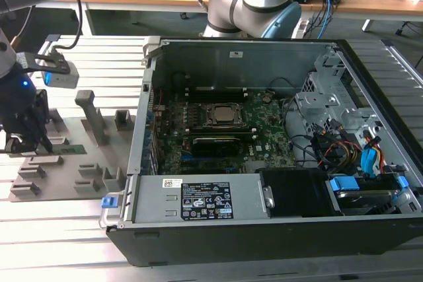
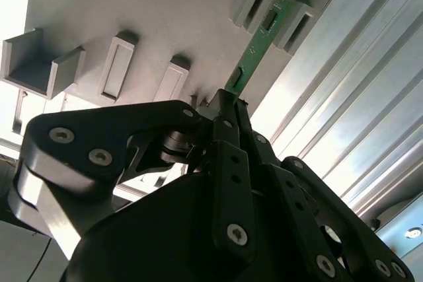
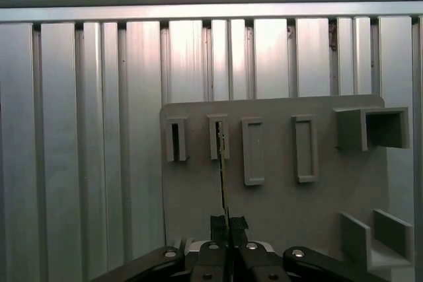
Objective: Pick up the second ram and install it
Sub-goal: 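Pick up the second ram and move it above second insertion slot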
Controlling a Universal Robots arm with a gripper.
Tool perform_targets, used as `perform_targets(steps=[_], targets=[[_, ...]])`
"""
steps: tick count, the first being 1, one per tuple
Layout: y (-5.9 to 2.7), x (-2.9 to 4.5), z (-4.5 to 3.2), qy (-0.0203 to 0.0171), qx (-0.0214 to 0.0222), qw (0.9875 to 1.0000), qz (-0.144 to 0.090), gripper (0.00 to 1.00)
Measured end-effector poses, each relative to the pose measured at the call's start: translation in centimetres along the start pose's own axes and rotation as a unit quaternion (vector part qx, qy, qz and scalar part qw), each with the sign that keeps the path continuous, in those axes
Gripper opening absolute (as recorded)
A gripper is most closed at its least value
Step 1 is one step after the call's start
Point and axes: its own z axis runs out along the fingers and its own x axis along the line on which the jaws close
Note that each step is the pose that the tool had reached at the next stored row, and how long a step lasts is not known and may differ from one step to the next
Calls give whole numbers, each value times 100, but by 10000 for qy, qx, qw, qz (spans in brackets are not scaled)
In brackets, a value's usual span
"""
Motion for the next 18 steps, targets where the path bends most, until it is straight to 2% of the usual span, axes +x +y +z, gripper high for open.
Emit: perform_targets(steps=[18], targets=[[1, 0, -52, 1, -2, 10000, 0, 13]])
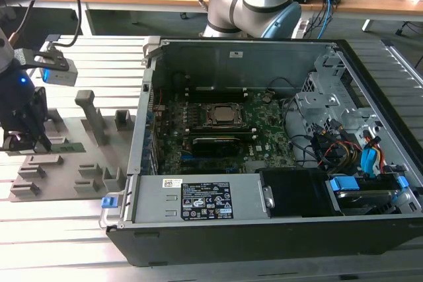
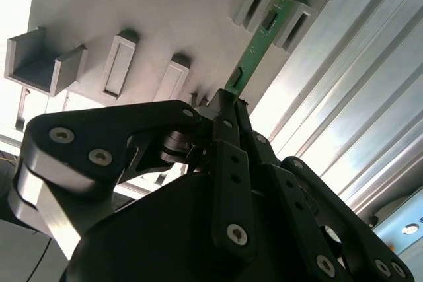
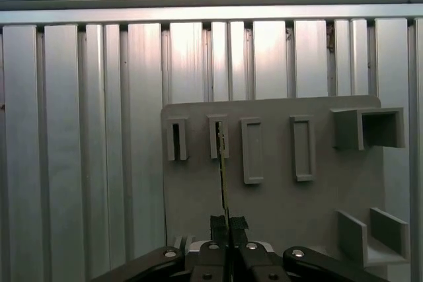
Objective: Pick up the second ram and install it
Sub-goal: 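Pick up the second ram and move it above second insertion slot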
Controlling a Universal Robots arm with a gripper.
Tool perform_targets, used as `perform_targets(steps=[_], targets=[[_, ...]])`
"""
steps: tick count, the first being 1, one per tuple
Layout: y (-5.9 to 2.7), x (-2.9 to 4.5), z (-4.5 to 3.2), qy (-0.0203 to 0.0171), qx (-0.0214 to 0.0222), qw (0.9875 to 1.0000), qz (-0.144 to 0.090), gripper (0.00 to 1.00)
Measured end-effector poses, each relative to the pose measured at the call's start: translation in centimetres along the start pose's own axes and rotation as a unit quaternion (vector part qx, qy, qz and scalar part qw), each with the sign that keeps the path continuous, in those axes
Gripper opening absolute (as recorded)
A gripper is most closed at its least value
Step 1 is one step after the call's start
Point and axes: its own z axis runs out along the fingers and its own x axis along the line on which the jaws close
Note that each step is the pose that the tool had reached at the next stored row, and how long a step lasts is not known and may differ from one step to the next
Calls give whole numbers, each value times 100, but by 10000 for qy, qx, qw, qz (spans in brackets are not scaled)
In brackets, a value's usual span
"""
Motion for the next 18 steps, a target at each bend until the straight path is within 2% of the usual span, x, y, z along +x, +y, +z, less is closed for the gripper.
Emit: perform_targets(steps=[4, 14, 18], targets=[[0, 0, -50, 0, 1, 10000, 0, 13], [0, 0, -79, -1, 1, 10000, 0, 13], [0, 0, -114, -1, 1, 10000, 0, 13]])
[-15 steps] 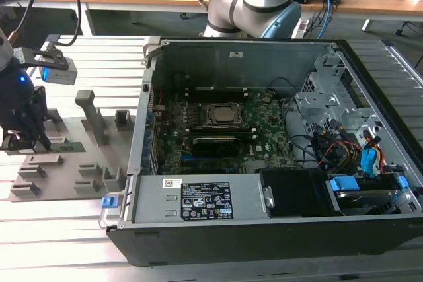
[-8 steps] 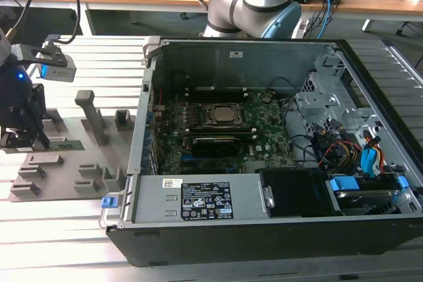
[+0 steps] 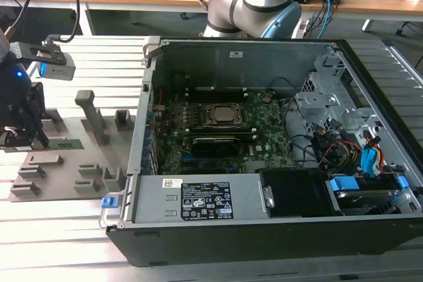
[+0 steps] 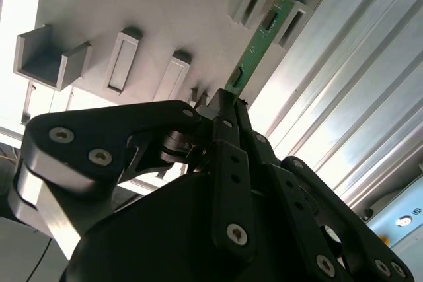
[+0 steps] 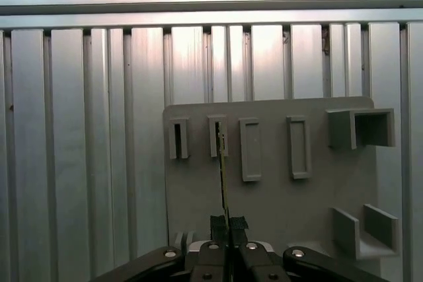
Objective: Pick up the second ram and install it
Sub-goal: 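Pick up the second ram and move it above second insertion slot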
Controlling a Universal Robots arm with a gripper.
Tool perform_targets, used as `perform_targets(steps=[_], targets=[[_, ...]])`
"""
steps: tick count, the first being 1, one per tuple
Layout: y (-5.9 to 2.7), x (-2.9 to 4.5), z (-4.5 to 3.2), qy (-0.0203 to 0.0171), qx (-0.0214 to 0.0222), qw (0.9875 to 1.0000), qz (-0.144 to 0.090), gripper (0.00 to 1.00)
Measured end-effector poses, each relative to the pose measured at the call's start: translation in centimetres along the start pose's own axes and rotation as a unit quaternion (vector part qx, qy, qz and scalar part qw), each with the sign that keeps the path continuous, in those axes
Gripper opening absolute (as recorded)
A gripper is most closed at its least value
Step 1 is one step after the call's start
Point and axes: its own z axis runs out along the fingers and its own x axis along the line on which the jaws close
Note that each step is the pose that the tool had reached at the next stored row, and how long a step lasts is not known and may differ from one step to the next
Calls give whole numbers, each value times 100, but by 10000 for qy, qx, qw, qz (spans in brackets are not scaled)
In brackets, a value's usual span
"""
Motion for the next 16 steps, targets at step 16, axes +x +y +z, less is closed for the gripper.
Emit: perform_targets(steps=[16], targets=[[0, 0, -90, 0, 0, 10000, 0, 13]])
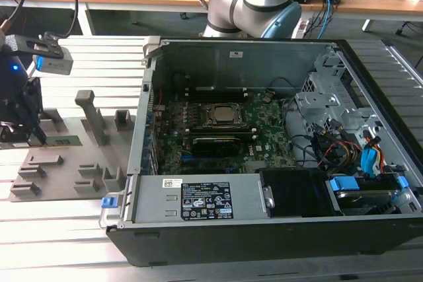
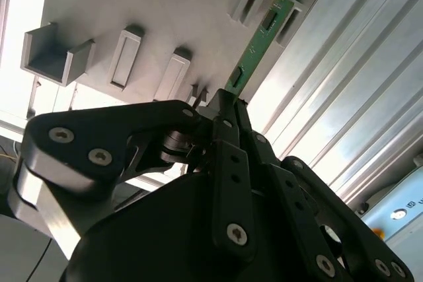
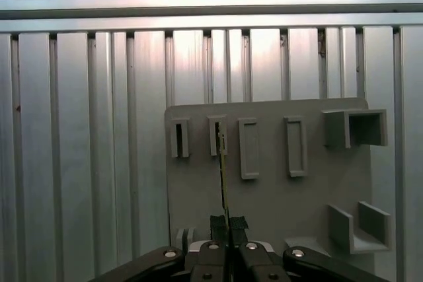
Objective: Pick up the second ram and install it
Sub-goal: 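Pick up the second ram and move it above second insertion slot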
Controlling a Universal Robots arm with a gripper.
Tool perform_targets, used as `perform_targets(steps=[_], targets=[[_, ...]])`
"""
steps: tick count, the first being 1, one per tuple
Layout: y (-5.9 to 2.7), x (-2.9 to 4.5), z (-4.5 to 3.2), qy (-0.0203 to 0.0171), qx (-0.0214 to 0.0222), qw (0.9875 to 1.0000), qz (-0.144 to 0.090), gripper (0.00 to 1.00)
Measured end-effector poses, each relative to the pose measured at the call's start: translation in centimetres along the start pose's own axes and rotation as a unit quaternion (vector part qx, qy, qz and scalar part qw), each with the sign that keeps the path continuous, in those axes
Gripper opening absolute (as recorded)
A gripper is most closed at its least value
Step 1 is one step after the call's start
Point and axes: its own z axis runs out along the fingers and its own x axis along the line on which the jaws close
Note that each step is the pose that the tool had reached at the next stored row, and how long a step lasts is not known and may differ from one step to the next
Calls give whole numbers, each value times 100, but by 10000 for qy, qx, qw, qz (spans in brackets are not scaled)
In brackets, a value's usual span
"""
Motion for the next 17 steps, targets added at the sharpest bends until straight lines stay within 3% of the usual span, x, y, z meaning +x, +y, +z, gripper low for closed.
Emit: perform_targets(steps=[17], targets=[[0, 0, -68, 1, -1, 10000, 0, 13]])
